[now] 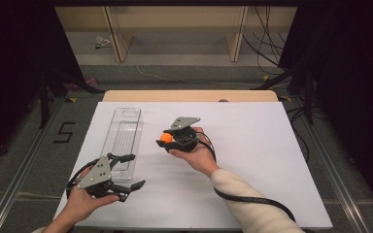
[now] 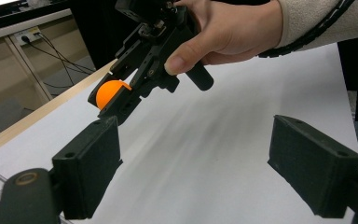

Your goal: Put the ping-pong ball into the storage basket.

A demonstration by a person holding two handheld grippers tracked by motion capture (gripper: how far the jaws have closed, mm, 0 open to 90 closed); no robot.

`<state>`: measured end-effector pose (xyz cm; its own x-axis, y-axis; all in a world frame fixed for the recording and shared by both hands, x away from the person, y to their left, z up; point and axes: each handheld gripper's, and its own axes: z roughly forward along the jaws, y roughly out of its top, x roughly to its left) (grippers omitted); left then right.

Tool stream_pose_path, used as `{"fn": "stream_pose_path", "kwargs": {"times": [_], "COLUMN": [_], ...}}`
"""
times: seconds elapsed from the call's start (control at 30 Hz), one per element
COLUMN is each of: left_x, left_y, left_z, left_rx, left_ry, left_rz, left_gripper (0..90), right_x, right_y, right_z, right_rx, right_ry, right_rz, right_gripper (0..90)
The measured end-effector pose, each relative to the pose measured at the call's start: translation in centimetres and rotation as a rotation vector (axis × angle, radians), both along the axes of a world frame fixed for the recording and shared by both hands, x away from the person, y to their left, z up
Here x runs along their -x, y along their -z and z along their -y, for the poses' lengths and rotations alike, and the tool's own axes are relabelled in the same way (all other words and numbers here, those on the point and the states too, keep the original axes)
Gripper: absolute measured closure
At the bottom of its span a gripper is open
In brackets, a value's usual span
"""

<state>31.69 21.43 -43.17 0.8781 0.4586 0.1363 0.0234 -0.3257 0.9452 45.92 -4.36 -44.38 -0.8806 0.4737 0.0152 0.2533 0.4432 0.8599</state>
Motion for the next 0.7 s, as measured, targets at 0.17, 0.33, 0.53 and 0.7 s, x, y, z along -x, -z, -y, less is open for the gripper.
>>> {"fn": "stream_pose_path", "kwargs": {"times": [0.17,0.33,0.53,0.7], "left_x": [0.0,0.0,0.0,0.0], "left_y": [0.0,0.0,0.0,0.0], "left_z": [0.0,0.0,0.0,0.0], "left_rx": [0.000,-0.002,-0.003,-0.003], "left_ry": [0.000,0.000,0.001,0.001], "left_rz": [0.001,0.001,0.002,0.003], "left_gripper": [16.2,16.2,16.2,16.2], "right_x": [-0.1,-0.1,-0.2,-0.3], "right_y": [-0.2,-0.4,-0.5,-0.7], "right_z": [-0.3,-0.6,-0.9,-1.1], "right_rx": [-0.002,-0.003,-0.006,-0.008], "right_ry": [-0.005,-0.008,-0.011,-0.014], "right_rz": [0.005,0.006,0.008,0.010], "right_gripper": [51.4,51.4,51.4,51.4]}}
